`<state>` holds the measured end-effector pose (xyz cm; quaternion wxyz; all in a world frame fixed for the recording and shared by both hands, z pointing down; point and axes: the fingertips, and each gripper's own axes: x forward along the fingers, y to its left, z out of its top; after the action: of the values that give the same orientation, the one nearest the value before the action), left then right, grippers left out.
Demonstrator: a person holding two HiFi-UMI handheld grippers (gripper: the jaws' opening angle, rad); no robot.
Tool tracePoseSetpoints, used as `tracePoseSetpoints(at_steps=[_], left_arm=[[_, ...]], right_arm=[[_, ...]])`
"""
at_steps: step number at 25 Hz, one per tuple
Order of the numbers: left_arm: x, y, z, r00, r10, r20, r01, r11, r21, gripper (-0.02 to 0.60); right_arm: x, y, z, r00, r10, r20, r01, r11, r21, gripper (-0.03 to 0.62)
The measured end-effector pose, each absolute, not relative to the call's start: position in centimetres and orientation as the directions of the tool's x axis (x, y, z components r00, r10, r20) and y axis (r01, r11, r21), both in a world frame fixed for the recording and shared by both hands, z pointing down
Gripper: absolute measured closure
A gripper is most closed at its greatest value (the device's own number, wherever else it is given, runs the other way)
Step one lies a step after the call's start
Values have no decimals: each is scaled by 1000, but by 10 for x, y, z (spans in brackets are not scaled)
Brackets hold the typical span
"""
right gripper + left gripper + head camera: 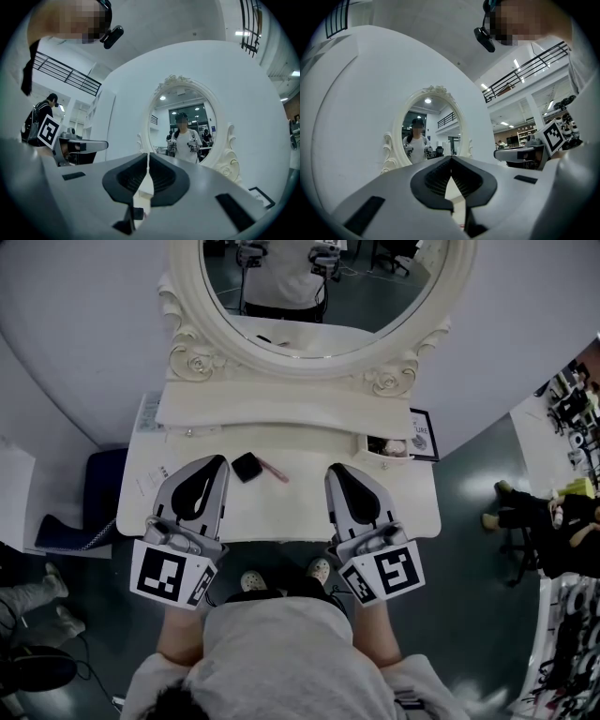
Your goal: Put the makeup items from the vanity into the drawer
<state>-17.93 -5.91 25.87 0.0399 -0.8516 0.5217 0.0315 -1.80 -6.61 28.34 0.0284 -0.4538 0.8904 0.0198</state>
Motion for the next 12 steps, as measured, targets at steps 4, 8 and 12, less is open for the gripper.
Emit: tracePoseSetpoints(at_steps=[4,8,12], left_arm=[[-182,-59,257,454,-885,-105,-891,-454,-24,566],[-181,-58,255,457,-882,-116,-889,-457,-31,566],[-182,-57,255,461,-880,-117,-887,-461,-31,566]], right_arm=[[-21,-64,283,-591,-804,-67,-807,591,17,566],[-22,-62,283,-591,-804,-68,-806,591,22,566],[-23,-61,281,-592,-803,-71,-806,592,27,566]])
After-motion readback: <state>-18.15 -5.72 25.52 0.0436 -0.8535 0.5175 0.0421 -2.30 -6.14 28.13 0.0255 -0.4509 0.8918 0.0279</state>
